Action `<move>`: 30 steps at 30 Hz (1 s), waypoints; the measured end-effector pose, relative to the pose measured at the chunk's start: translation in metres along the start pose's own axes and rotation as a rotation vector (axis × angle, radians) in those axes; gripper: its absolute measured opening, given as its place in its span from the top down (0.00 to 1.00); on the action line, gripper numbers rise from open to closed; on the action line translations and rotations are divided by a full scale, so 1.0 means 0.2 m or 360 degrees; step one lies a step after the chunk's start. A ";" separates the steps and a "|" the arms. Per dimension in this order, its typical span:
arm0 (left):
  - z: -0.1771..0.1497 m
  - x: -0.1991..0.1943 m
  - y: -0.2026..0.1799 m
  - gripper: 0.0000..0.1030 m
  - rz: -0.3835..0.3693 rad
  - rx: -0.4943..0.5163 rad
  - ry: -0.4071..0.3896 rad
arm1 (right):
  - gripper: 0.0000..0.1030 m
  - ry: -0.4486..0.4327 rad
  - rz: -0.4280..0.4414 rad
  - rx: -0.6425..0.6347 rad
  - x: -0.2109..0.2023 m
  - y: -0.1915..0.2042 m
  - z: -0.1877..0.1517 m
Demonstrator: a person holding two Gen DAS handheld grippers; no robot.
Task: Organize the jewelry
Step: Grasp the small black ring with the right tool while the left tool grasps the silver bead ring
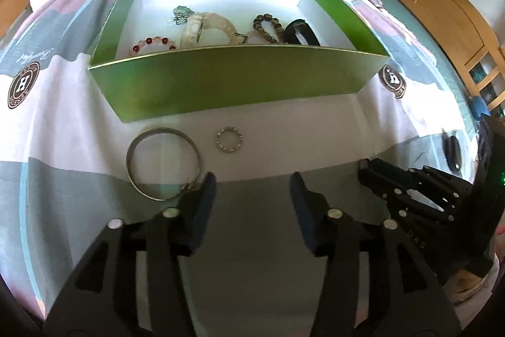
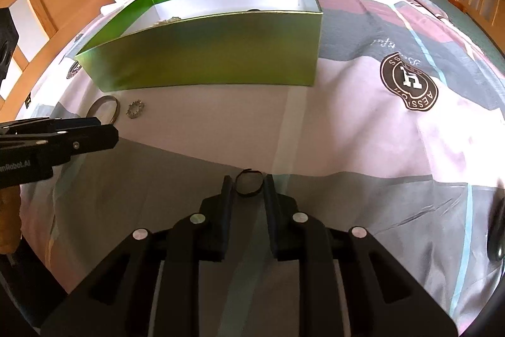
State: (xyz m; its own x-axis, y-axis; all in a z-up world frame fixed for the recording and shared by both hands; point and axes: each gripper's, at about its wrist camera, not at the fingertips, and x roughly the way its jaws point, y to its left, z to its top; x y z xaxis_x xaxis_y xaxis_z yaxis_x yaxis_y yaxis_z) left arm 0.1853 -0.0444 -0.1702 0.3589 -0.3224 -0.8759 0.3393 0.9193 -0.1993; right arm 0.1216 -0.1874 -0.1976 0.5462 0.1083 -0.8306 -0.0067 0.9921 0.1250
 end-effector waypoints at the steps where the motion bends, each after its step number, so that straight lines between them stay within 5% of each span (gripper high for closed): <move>1: 0.01 0.01 0.00 0.53 0.0017 -0.0008 0.0004 | 0.79 -0.0004 -0.0004 0.0000 0.00 0.00 -0.01; 7: 0.09 0.15 -0.03 0.53 0.0094 -0.0030 0.0045 | 0.66 -0.0016 0.0033 -0.0005 -0.01 0.01 -0.02; 20: 0.16 0.23 -0.07 0.54 0.0191 0.0023 0.0007 | 0.70 -0.0077 -0.0028 -0.0066 0.03 0.03 0.02; 23: 0.15 0.23 -0.07 0.62 0.0219 0.0021 -0.0006 | 0.80 -0.0081 -0.0059 -0.0087 0.04 0.03 0.03; 27: 0.13 0.21 -0.04 0.79 0.0184 -0.0020 -0.0027 | 0.80 -0.0081 -0.0067 -0.0089 0.03 0.03 0.03; 30: 0.09 0.17 -0.02 0.80 0.0159 -0.0059 -0.0023 | 0.80 -0.0080 -0.0078 -0.0093 0.02 0.03 0.02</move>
State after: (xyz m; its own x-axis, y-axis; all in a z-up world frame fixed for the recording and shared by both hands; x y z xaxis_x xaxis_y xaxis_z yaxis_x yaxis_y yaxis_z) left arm 0.2124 -0.0634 -0.1912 0.4020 -0.2319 -0.8858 0.2690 0.9546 -0.1279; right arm 0.1277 -0.1804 -0.1971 0.5884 0.0575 -0.8065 -0.0266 0.9983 0.0518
